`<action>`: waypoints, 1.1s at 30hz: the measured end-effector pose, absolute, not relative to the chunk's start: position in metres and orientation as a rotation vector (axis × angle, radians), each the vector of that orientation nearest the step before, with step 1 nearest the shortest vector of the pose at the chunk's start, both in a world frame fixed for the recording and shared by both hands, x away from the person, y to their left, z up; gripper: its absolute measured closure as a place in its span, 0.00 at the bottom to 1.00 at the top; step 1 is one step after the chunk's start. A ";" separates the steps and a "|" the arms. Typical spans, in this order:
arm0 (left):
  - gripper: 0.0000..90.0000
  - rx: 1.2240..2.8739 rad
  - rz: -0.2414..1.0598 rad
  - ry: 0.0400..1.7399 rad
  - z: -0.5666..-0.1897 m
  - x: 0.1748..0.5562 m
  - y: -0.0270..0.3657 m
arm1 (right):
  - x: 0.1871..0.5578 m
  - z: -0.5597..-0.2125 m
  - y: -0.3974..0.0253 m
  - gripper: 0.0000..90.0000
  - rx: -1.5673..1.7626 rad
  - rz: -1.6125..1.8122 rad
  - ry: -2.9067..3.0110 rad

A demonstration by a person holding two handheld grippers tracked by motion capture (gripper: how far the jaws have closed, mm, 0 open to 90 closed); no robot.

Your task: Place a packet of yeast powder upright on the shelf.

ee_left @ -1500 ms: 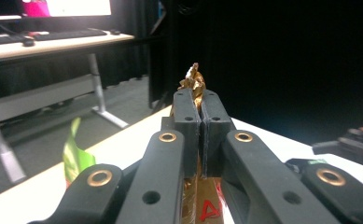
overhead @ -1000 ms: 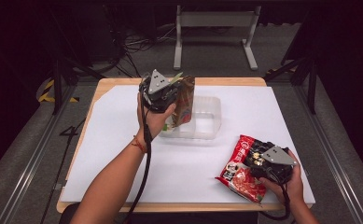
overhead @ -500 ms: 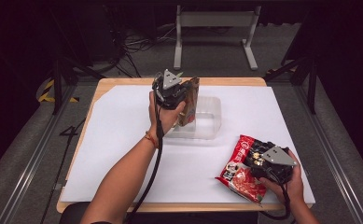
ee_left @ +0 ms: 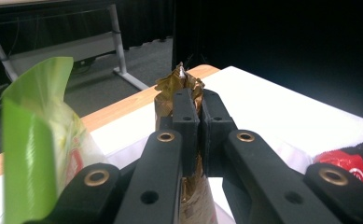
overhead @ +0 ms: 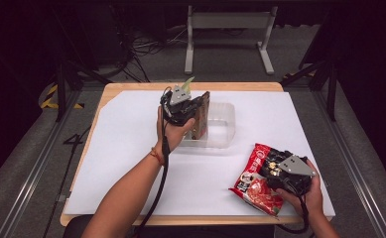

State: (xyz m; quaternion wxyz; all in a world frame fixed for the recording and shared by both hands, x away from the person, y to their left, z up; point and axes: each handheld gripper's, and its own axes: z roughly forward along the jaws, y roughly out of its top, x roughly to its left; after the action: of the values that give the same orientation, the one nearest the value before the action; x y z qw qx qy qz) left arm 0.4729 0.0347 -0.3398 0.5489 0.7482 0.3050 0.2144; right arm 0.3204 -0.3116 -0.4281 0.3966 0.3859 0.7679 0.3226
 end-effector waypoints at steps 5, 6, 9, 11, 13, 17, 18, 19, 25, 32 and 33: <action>0.96 1.781 0.502 0.701 -0.341 0.469 0.040 | 0.320 -0.428 -0.311 0.12 0.976 0.815 1.947; 0.96 1.783 0.505 0.697 -0.341 0.469 0.041 | 0.320 -0.428 -0.311 0.13 0.975 0.813 1.948; 0.96 1.791 0.513 0.676 -0.343 0.469 0.045 | 0.320 -0.428 -0.310 0.13 0.969 0.812 1.951; 0.96 1.794 0.504 0.666 -0.344 0.470 0.047 | 0.319 -0.428 -0.309 0.12 0.967 0.812 1.949; 0.96 1.800 0.496 0.657 -0.345 0.469 0.049 | 0.319 -0.428 -0.309 0.12 0.963 0.812 1.950; 0.96 1.811 0.491 0.639 -0.346 0.467 0.050 | 0.319 -0.427 -0.309 0.13 0.972 0.820 1.954; 0.96 1.814 0.483 0.631 -0.346 0.467 0.050 | 0.319 -0.427 -0.310 0.12 0.974 0.827 1.953; 0.96 1.816 0.477 0.629 -0.346 0.467 0.051 | 0.319 -0.427 -0.310 0.12 0.985 0.836 1.952; 0.96 1.836 0.442 0.620 -0.347 0.464 0.056 | 0.319 -0.427 -0.310 0.13 0.984 0.833 1.953; 0.96 1.867 0.438 0.589 -0.348 0.461 0.057 | 0.319 -0.427 -0.309 0.13 0.983 0.832 1.952; 0.96 1.869 0.427 0.587 -0.349 0.461 0.057 | 0.319 -0.427 -0.309 0.13 0.985 0.831 1.952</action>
State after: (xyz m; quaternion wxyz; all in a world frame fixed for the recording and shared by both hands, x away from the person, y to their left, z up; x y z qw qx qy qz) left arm 0.4606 0.0571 -0.3486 0.5383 0.7855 0.2469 0.1796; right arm 0.3191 -0.3093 -0.4267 0.3904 0.3876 0.7683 0.3272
